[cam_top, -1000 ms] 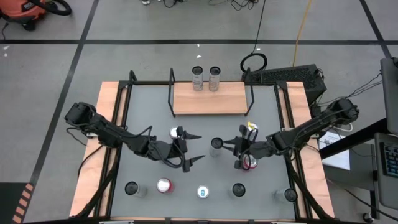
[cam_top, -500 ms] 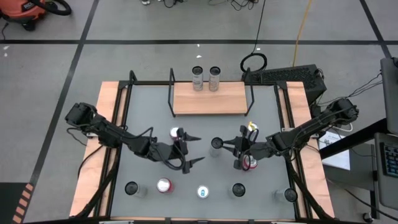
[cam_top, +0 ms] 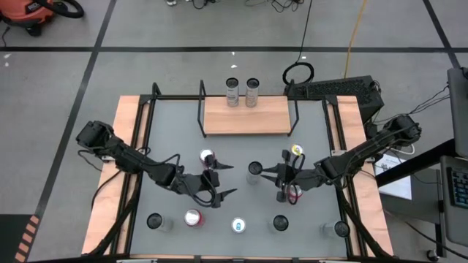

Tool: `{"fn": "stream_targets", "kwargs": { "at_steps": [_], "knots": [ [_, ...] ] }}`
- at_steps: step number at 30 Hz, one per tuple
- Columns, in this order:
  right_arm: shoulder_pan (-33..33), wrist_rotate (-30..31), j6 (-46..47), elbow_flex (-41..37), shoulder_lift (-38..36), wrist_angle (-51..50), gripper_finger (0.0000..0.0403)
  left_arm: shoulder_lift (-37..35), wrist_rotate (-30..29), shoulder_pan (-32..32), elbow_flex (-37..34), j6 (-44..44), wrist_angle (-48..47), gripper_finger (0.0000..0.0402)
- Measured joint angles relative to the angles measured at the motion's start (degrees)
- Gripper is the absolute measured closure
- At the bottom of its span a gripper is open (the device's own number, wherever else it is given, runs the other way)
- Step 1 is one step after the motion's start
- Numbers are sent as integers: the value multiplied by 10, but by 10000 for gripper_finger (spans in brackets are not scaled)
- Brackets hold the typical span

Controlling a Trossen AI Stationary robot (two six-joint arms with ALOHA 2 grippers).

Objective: Place canned beverage on shelf
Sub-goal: Put the top white yellow soda can aligned with the other white yellow soda can on the shelf

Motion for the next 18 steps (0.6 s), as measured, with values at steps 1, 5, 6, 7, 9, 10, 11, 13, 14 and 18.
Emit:
{"fn": "stream_targets", "kwargs": {
  "at_steps": [1,5,6,7,9,10,11,13,14,18],
  "knots": [
    [1,0,-11,0,0,5,355,0,12,5,0,-2,6,26],
    [1,-1,-12,0,0,3,355,0,39,36,0,-15,18,26],
    [1,-1,-6,0,0,2,355,0,44,43,0,-15,21,26],
    [3,-1,1,0,0,2,354,0,52,48,0,-15,22,26],
    [9,0,10,0,0,2,348,0,60,55,0,-14,22,26],
    [13,0,14,0,0,4,341,0,62,58,0,-13,22,26],
    [16,0,20,0,0,5,332,0,63,62,0,-11,25,26],
    [22,0,33,0,0,5,310,0,70,66,0,-11,34,26],
    [25,1,41,0,0,5,296,0,70,67,0,-13,34,26],
    [31,18,82,0,0,0,235,0,72,61,0,-12,32,26]
  ]
}}
